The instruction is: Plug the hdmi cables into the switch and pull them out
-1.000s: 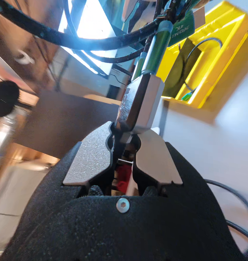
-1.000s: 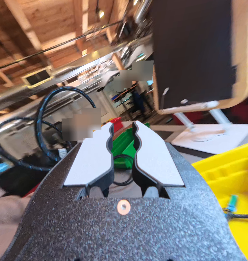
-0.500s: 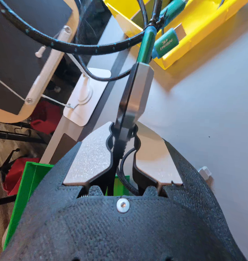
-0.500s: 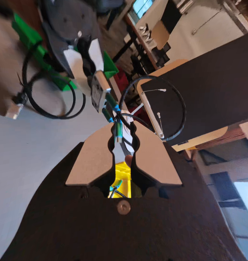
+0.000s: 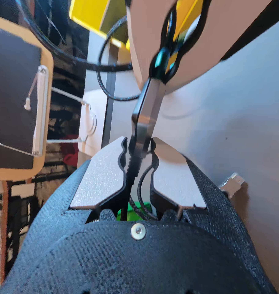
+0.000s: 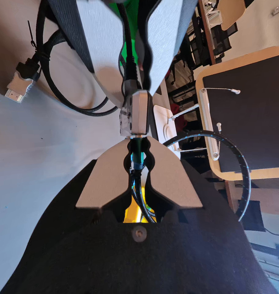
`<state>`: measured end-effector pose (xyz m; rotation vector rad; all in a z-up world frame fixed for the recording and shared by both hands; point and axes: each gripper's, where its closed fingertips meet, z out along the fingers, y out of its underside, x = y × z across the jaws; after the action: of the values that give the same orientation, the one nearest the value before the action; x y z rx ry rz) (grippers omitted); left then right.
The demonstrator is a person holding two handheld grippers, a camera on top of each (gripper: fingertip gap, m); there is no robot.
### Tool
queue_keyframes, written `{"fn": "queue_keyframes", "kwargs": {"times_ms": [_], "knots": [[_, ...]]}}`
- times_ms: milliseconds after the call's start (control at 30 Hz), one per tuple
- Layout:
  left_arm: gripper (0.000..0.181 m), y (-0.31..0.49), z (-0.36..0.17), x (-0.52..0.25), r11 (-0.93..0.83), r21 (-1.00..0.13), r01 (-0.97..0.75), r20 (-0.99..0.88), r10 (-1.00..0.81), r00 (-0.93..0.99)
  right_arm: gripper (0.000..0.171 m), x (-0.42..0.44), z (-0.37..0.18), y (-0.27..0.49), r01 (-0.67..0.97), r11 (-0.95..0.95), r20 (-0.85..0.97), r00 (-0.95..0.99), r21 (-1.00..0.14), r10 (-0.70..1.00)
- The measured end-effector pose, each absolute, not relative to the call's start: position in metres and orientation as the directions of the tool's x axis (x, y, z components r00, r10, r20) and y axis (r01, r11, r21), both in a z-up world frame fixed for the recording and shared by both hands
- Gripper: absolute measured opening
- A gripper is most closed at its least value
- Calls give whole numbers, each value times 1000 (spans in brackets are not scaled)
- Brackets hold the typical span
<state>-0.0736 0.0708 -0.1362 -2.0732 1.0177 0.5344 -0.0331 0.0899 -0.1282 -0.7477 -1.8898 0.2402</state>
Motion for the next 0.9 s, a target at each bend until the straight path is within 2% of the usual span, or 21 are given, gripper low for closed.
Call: {"fn": "queue_keyframes", "kwargs": {"times_ms": [33, 100, 233, 300, 400, 567, 700, 767, 800, 867, 900], "knots": [[31, 71, -130, -65, -357, -485, -798, -628, -493, 602, 13, -32, -130, 90, 388, 783, 751, -273, -486, 601], [32, 68, -121, -49, -293, -525, -799, -618, -514, 595, 13, -33, -132, 86, 367, 780, 737, -284, -507, 613], [34, 65, -129, -39, -239, -426, -873, -677, -557, 482, 13, -35, -129, 75, 333, 788, 736, -297, -518, 609], [29, 68, -128, -41, -216, -383, -898, -720, -540, 437, 13, -34, -130, 75, 337, 796, 743, -302, -503, 597], [25, 68, -125, -38, -200, -391, -898, -724, -536, 434, 13, -33, -125, 76, 328, 801, 751, -294, -501, 591], [22, 69, -132, -38, -201, -369, -907, -721, -554, 416, 13, -31, -132, 80, 365, 849, 801, -326, -383, 502], [22, 71, -138, -38, -220, -349, -911, -715, -566, 411, 13, -29, -139, 85, 375, 850, 791, -353, -369, 499], [22, 67, -145, -58, -296, -256, -920, -723, -573, 385, 13, -18, -143, 118, 495, 828, 820, -337, -264, 462], [22, 65, -146, -72, -327, -215, -920, -737, -564, 372, 13, -12, -140, 132, 513, 807, 816, -307, -292, 490], [22, 64, -143, -90, -352, -269, -897, -724, -540, 429, 13, 1, -123, 151, 499, 730, 753, -208, -467, 624], [21, 64, -139, -96, -360, -303, -883, -718, -523, 460, 13, 9, -110, 163, 497, 702, 747, -149, -510, 648]]}}
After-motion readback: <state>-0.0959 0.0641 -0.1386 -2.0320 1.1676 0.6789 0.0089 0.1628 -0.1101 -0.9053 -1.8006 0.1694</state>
